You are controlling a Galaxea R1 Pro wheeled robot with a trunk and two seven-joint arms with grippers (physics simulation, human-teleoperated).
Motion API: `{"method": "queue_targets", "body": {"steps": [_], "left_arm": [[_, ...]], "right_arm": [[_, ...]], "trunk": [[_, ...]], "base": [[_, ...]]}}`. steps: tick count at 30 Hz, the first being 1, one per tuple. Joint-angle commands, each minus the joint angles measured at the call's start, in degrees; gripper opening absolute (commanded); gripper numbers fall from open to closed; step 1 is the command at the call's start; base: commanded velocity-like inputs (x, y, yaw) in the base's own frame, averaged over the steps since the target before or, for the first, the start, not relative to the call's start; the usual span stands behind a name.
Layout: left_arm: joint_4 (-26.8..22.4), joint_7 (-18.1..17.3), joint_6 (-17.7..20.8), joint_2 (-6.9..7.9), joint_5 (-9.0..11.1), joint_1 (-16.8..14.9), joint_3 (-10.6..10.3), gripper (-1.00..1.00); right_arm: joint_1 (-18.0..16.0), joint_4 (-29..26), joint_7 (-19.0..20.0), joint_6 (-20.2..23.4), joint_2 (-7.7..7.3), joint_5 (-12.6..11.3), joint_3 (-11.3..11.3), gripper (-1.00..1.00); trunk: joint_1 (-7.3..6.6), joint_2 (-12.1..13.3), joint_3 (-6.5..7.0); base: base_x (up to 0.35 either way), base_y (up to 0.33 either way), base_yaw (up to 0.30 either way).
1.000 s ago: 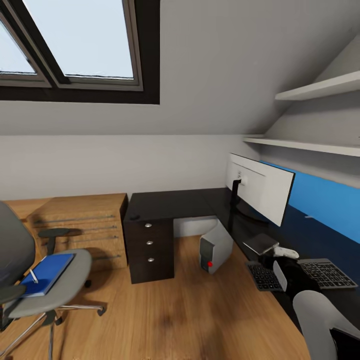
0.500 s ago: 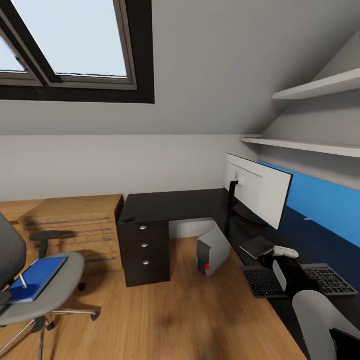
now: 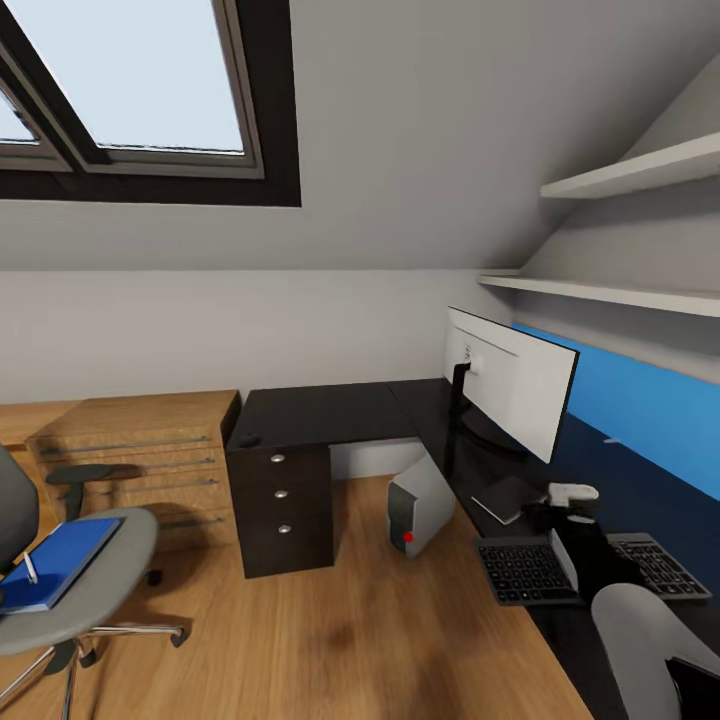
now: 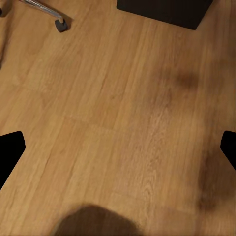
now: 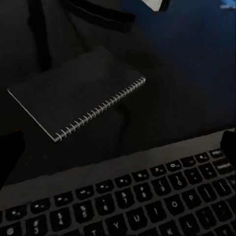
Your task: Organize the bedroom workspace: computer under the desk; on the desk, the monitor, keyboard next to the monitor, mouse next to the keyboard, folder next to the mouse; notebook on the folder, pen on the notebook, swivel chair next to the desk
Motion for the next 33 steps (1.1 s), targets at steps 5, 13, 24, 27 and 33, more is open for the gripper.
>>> {"method": "queue_targets", "body": {"steps": [5,13,24,27,33], "left_arm": [[-0.4,0.2,0.0,0.02,0.4,0.0,-0.2,1.00],[-4.9,0.6,0.1,-0.07,0.5,0.0,-0.2,1.00],[-24.4,5.5,26.7,-1.74,3.7,0.0,0.1,1.00],[-29.6,8.1,32.0,-4.13,5.7,0.0,0.2,1.00],[-32.5,12.6,35.2,-8.09,6.9,-0.1,-0.1,1.00]], "right_arm": [[0.0,2.9,21.8,-4.6,-7.60,5.3,-0.5,1.00],[0.0,0.9,26.9,-0.7,-9.89,6.1,-0.6,1.00],[0.0,0.4,26.9,1.7,-9.80,6.1,-0.8,1.00],[0.0,0.4,26.9,2.9,-9.77,6.1,-0.8,1.00],[0.0,0.5,26.8,5.0,-9.72,6.1,-0.8,1.00]], "trunk": [[0.01,0.0,-0.06],[0.01,0.0,-0.06],[0.23,-0.4,-0.24],[0.88,-1.6,-0.77],[2.20,-4.1,-1.85]], "base": [[0.002,-0.002,0.000],[0.000,0.000,0.000],[0.000,0.000,0.000],[0.000,0.000,0.000],[0.000,0.000,0.000]]}}
